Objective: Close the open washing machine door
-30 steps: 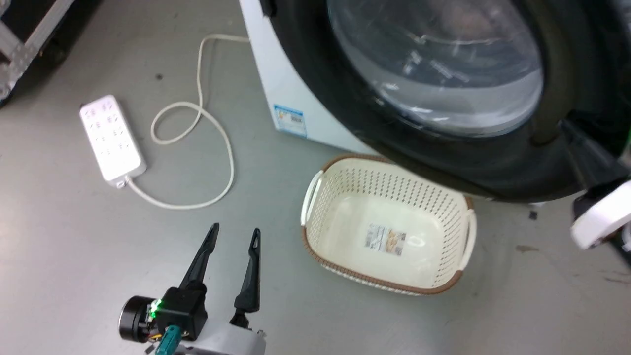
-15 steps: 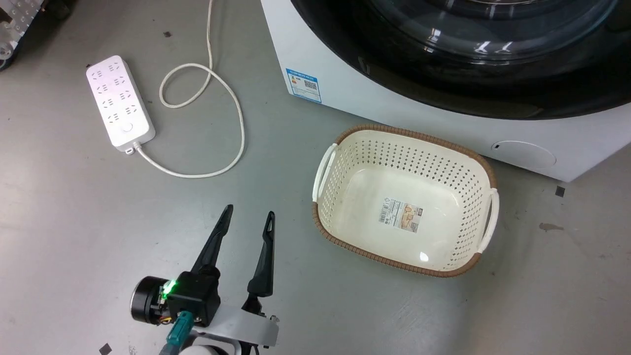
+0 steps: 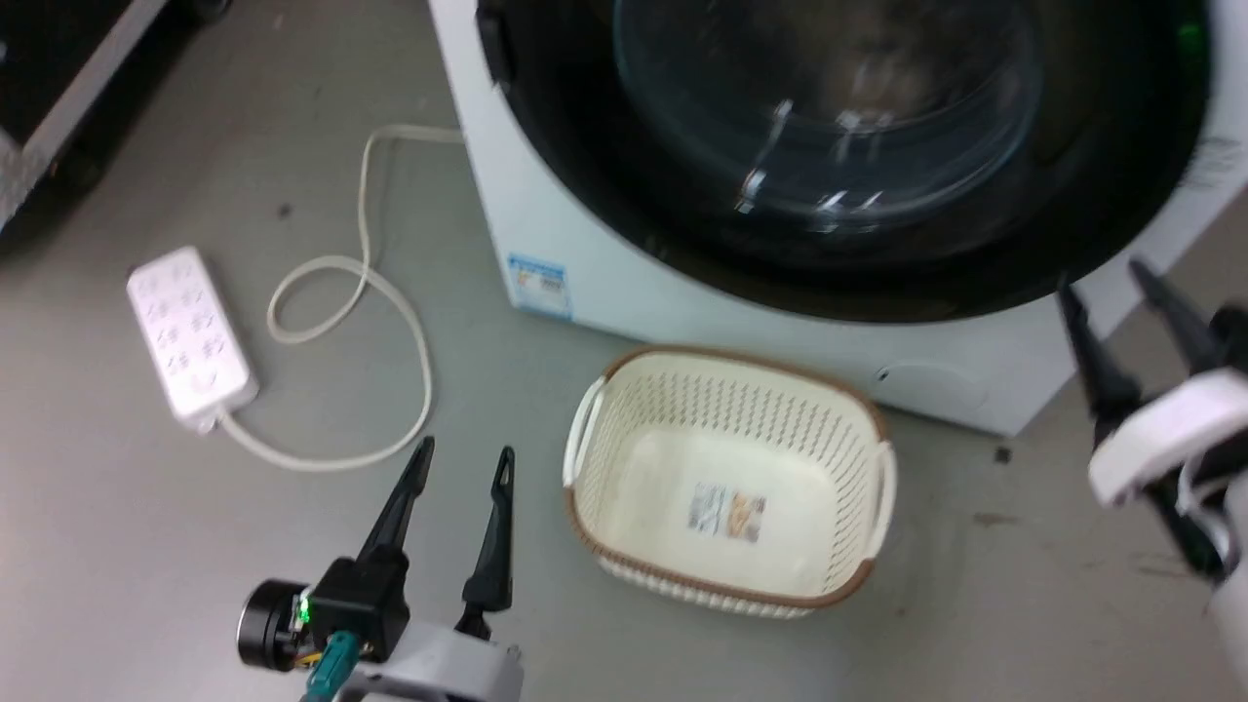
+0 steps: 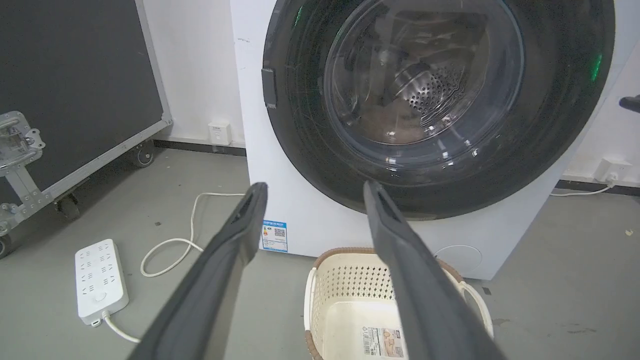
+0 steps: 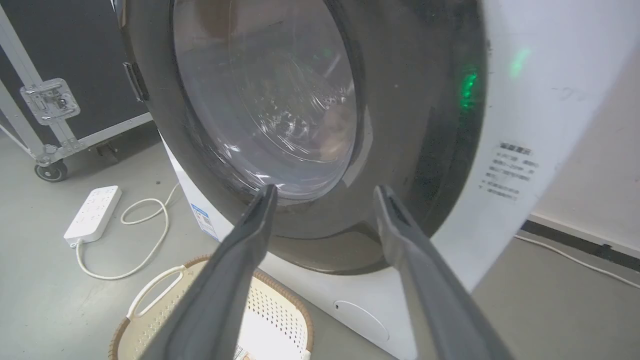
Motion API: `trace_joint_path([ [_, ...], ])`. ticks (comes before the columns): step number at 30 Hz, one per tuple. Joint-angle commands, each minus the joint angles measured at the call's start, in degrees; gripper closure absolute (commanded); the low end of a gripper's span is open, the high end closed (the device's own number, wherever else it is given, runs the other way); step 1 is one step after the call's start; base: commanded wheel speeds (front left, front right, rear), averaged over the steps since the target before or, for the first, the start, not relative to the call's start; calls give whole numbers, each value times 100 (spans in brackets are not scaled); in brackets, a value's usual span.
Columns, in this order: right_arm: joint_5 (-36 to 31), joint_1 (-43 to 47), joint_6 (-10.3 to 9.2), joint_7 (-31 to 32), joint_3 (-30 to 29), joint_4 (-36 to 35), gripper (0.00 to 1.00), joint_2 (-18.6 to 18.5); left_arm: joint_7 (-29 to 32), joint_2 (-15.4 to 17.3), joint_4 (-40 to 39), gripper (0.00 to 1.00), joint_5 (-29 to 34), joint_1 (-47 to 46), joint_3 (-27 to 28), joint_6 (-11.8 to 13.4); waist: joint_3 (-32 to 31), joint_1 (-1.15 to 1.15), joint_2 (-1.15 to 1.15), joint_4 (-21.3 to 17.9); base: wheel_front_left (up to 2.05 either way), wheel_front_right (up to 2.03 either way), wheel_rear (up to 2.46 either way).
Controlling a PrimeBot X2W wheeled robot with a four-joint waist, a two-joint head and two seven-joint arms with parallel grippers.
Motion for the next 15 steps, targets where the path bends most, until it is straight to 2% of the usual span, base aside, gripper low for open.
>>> trace_joint_path([
  [1,-154,351,-5,-51,-87,-282,0,79,-25,-1,28,0,4,138,57,-36,-431,1,0,-338,0,0,0],
  [3,-209,535,-5,-60,-189,-450,0,142,-25,-1,39,0,2,189,85,-56,-518,1,0,-404,0,0,0],
  [4,-314,933,-5,-68,-430,-823,0,305,-25,8,65,0,-1,295,153,-90,-681,1,0,-526,0,0,0],
  [5,-497,1596,-5,-72,-858,-1459,0,631,-25,18,85,0,-6,416,271,-110,-838,1,0,-695,0,0,0],
  [6,-497,1596,-5,-72,-858,-1459,0,631,-25,18,85,0,-6,416,271,-110,-838,1,0,-695,0,0,0],
  [7,-636,2035,-5,-73,-1097,-1814,0,853,-25,17,77,0,-6,456,309,-138,-894,1,0,-767,0,0,0],
  [8,-636,2035,-5,-73,-1097,-1814,0,853,-25,17,77,0,-6,456,309,-138,-894,1,0,-767,0,0,0],
  [15,-1432,3163,-5,-74,-1624,-2616,0,1703,-25,15,182,0,41,536,353,-218,-1004,1,0,-884,0,0,0],
])
